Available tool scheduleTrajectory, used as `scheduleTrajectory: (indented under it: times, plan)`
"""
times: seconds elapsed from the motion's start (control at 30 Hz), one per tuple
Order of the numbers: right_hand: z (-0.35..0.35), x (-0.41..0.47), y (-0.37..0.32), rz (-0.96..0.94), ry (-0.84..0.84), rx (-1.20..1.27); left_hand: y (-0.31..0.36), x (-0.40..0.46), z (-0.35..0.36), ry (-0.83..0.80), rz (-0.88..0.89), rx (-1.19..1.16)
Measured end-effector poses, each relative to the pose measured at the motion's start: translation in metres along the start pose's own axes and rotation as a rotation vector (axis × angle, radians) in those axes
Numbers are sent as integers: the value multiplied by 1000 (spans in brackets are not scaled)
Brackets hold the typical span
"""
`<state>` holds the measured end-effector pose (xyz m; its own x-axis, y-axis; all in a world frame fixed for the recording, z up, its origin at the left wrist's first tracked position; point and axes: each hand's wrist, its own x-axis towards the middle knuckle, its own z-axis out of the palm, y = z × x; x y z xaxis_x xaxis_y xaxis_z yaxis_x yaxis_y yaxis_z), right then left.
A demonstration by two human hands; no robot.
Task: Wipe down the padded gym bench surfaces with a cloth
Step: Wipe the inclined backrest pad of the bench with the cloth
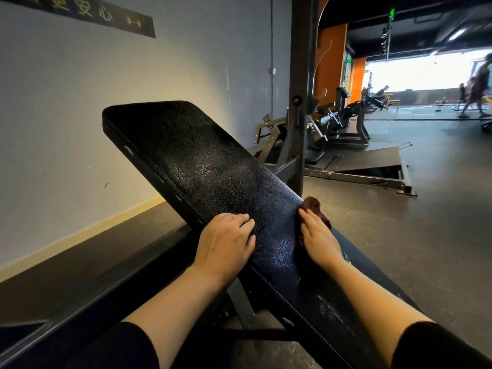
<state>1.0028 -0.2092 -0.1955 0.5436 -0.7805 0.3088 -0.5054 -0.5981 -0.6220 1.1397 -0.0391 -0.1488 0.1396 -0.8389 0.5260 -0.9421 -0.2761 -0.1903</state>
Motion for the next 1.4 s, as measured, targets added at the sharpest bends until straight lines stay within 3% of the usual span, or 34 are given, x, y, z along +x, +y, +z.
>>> scheduleTrajectory:
  times: [0.1,0.27,0.37,0.5,0.6,0.83,0.97,1.07,1.17,1.3,1.4]
  plan:
    - [4,2,-12,76,1,-16,-3,-1,-8,-3,25,-2]
    - [29,12,-89,-211,-37,16,-22,-9,-25,85,-34,3]
    - [25,-3,-77,-306,-81,75,-32,-17,-30,140,-56,23]
    - [10,-30,-15,-88,16,68,-42,-32,-30,159,-92,16]
    - [14,-23,-27,48,40,20,-50,-41,-29,131,-129,32]
    - [42,12,-166,-377,-103,50,-56,-41,-28,54,-159,83]
    - [32,-22,-110,-498,-89,31,-55,-47,-20,63,-159,72]
    - [20,-42,-47,-282,-25,36,-51,-53,-16,88,-149,44]
    - [25,-37,-63,-137,-10,6,-47,-57,-14,93,-130,35]
    - [50,-37,-133,-387,-45,27,-44,-61,-14,117,-108,5]
    - [45,-58,-123,-471,-62,6,-40,-65,-13,124,-124,-40]
